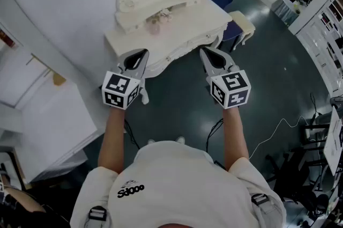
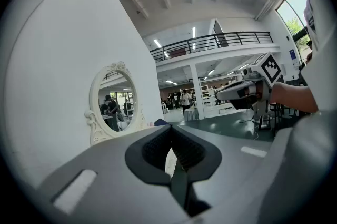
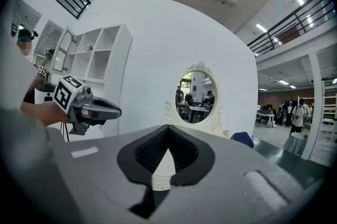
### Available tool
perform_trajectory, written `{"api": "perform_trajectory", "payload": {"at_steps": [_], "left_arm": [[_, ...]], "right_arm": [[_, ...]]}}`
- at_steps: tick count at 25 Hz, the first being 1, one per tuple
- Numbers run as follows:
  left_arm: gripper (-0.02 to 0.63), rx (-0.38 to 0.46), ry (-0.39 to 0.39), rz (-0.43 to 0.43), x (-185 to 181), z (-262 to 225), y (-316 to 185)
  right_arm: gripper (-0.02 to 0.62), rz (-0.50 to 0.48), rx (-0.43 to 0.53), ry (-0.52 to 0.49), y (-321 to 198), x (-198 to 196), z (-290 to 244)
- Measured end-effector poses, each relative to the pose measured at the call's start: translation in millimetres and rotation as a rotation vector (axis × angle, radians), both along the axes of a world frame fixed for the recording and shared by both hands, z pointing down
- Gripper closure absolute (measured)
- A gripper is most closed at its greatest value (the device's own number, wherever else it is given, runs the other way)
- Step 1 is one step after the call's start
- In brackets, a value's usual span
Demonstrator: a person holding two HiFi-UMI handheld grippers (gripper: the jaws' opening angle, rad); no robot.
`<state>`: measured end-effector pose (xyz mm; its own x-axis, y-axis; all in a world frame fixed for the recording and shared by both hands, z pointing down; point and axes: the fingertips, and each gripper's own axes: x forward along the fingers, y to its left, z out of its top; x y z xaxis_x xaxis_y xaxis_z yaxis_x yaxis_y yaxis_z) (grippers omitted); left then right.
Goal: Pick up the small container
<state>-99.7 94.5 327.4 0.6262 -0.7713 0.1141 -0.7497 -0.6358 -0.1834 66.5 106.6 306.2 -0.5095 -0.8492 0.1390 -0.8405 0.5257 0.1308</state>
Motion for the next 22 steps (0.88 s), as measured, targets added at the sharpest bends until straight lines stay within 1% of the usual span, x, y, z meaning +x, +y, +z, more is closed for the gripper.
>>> {"api": "perform_trajectory", "payload": {"at_steps": [7,11,16,22], "left_arm": [[0.588,-0.025,-0.014,0.006,15.1,5.8,-2.2],[0.588,-0.041,-0.015,-0.012,22.0,11.8,-6.2],[0.588,-0.044,-0.008,-0.032,37.4,16.4,-10.2],[0.588,-0.074,-0.025,-0.045,47.0,28.4,-22.9]], "right_arm": [[0.594,0.000,-0.014,-0.021,-6.8,11.5,3.7],[0.594,-0.033,-0.022,-0.049,-16.0,15.1,6.6],[0.594,-0.065,-0.026,-0.049,-26.7,26.9,14.5],[0.594,-0.074,-0.052,-0.079,-48.4,39.9,26.1]]}}
